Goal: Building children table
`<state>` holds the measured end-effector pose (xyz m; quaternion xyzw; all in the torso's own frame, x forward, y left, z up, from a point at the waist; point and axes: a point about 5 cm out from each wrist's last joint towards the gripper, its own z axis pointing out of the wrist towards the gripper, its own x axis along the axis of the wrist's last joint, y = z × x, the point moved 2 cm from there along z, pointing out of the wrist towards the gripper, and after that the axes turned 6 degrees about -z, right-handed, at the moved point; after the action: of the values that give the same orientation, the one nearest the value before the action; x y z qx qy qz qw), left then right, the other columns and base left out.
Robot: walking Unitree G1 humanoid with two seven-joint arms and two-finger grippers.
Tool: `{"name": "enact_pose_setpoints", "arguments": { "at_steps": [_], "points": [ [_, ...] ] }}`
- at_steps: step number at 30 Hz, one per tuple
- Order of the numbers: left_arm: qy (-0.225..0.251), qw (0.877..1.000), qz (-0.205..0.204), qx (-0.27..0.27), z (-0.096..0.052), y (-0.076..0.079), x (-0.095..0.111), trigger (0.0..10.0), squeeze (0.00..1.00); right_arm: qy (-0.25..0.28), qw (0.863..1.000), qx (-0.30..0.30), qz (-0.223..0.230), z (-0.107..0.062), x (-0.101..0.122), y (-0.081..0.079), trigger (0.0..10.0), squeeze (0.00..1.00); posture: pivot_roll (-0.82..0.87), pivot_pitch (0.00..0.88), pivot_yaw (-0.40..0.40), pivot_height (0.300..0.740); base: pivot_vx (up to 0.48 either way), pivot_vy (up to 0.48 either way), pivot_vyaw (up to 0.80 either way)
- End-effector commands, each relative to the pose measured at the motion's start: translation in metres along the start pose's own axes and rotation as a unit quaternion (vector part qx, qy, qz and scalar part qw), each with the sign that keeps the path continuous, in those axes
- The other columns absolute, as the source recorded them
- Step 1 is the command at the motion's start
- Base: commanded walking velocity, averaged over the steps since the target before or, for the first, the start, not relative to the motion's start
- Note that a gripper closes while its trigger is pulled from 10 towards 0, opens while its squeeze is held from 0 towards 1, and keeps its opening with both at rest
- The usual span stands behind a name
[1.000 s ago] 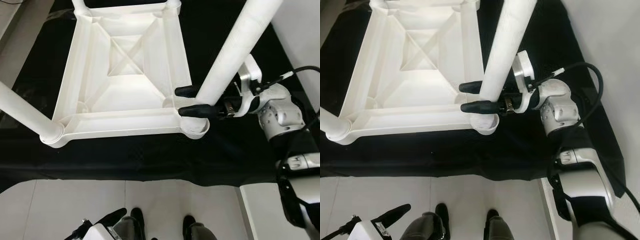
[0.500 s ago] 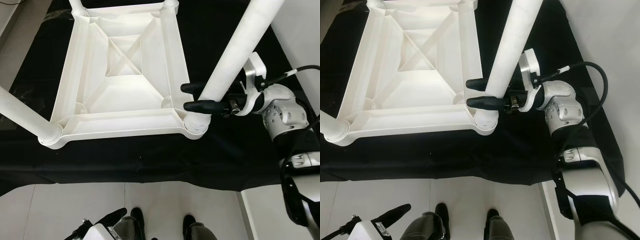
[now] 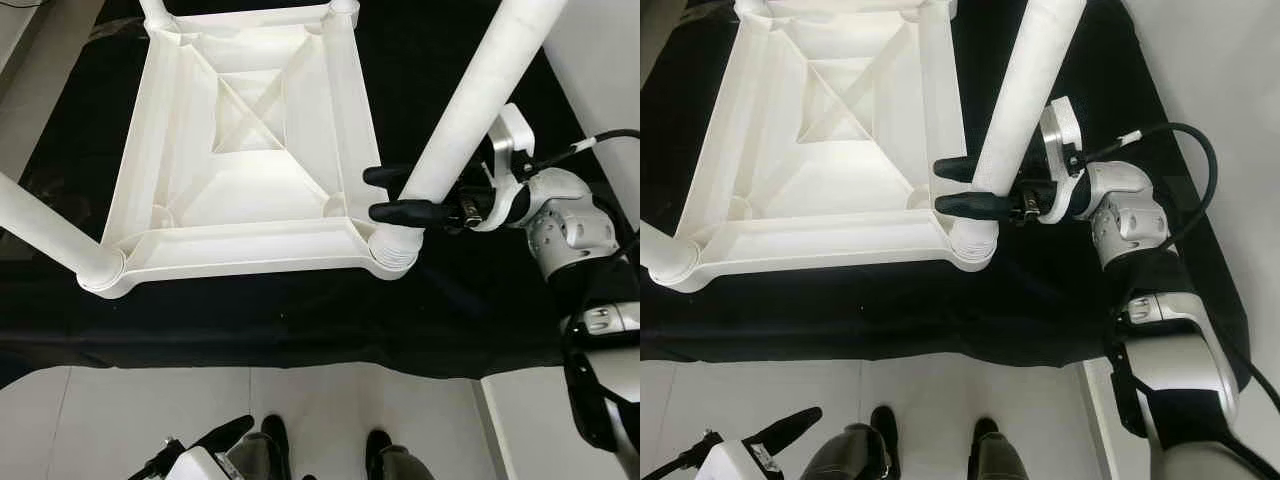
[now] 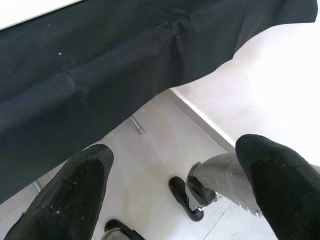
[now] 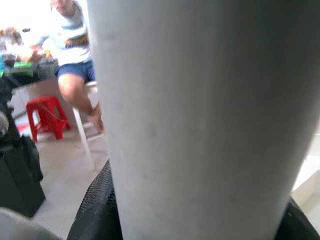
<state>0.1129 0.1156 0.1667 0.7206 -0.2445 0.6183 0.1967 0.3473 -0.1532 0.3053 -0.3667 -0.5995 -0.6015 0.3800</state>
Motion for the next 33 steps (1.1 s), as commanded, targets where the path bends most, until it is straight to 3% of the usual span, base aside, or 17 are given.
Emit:
{"name": "enact_pose_setpoints", "arguments": {
  "at_steps": [1, 15, 19, 26, 33],
  "points": [
    [-0.011, 1.0, -0.001, -0.008, -0.002, 0.002, -0.002, 10.0, 0.0, -0.065, 0.996, 0.011, 0.059, -0.006, -0.035, -0.015, 10.0, 0.0, 0.15, 0.437, 0.017, 0.74, 0.0, 0.0, 0.0],
    [-0.011, 1.0, -0.002, -0.008, -0.001, 0.003, -0.003, 10.0, 0.0, -0.15, 0.985, 0.083, 0.02, 0.001, -0.051, -0.035, 10.0, 0.0, 0.14, 0.425, 0.012, 0.74, 0.0, 0.0, 0.0],
    [-0.012, 1.0, -0.002, -0.008, -0.001, 0.003, -0.003, 10.0, 0.0, -0.151, 0.985, 0.085, 0.02, 0.003, -0.051, -0.036, 10.0, 0.0, 0.14, 0.425, 0.013, 0.74, 0.0, 0.0, 0.0],
    [-0.006, 1.0, -0.003, -0.01, 0.0, 0.006, -0.002, 10.0, 0.0, -0.136, 0.988, 0.071, 0.035, 0.005, -0.048, -0.031, 10.0, 0.0, 0.14, 0.426, 0.01, 0.74, 0.0, 0.0, 0.0],
    [-0.01, 1.0, -0.003, -0.006, 0.001, 0.002, -0.002, 10.0, 0.0, -0.121, 0.99, 0.002, 0.067, 0.013, -0.052, -0.019, 10.0, 0.0, 0.14, 0.429, 0.007, 0.74, 0.0, 0.0, 0.0]
  ]
}}
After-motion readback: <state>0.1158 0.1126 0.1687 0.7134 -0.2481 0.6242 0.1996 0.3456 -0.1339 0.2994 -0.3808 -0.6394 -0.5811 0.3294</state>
